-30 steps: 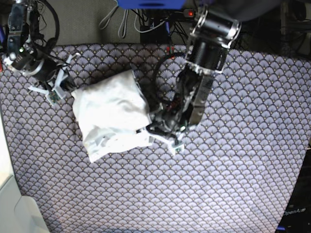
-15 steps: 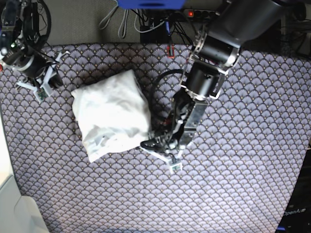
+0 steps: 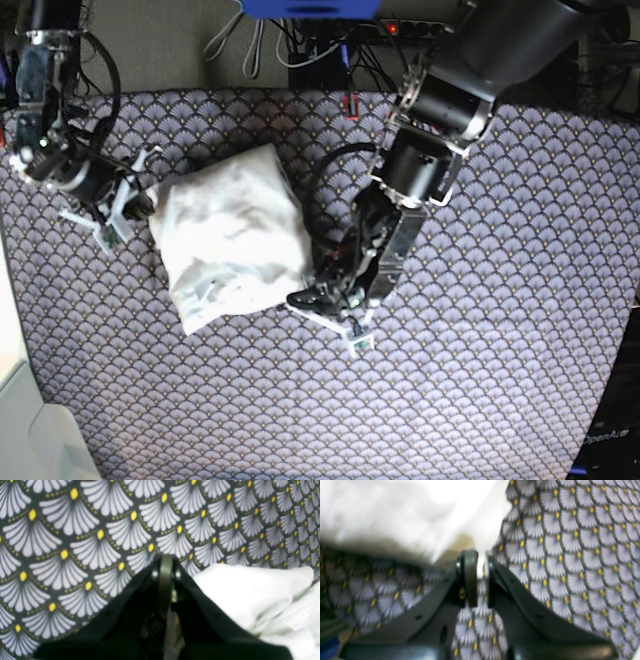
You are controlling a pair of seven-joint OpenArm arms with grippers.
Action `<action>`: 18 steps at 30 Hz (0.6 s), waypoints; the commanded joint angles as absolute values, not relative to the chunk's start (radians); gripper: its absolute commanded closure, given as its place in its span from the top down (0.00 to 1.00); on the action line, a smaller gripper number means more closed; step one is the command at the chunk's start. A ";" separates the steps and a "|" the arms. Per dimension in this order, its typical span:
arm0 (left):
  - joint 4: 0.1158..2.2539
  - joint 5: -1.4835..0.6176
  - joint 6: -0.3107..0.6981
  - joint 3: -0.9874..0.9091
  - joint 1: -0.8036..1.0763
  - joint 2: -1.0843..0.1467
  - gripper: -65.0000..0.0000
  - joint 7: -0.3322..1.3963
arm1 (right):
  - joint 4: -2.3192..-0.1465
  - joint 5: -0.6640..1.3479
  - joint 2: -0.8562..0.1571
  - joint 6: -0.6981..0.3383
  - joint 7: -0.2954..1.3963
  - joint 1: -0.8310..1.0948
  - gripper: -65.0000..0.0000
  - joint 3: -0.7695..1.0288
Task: Fold the T-shirt properly
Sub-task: 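Push the bundle's sides inward with both grippers to square it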
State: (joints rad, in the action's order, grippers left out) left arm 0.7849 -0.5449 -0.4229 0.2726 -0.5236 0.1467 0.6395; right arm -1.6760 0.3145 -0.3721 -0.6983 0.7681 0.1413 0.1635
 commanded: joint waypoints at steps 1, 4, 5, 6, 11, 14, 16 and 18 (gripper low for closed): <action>0.792 -0.567 -0.423 0.275 -0.538 0.157 0.00 0.656 | -1.667 0.318 -0.395 -0.698 0.748 0.127 0.07 0.157; 0.792 -0.568 -0.423 0.275 -0.538 0.157 0.00 0.656 | -1.632 0.318 -0.400 -0.698 0.745 0.110 0.07 0.117; 0.792 -0.568 -0.423 0.275 -0.538 0.157 0.00 0.654 | -1.632 0.318 -0.397 -0.698 0.745 0.110 0.07 0.111; 0.792 -0.568 -0.423 0.275 -0.538 0.157 0.00 0.653 | -1.632 0.318 -0.395 -0.698 0.745 0.114 0.07 0.107; 0.792 -0.568 -0.418 0.275 -0.539 0.157 0.00 0.645 | -1.636 0.320 -0.354 -0.698 0.745 0.150 0.07 0.099; 0.792 -0.570 -0.418 0.274 -0.541 0.157 0.00 0.644 | -1.681 0.320 -0.328 -0.698 0.745 0.182 0.07 0.099; 0.792 -0.570 -0.418 0.274 -0.541 0.157 0.00 0.644 | -1.738 0.320 -0.309 -0.698 0.746 0.216 0.07 0.097; 0.792 -0.570 -0.417 0.274 -0.541 0.157 0.00 0.642 | -1.791 0.320 -0.300 -0.698 0.751 0.243 0.07 0.097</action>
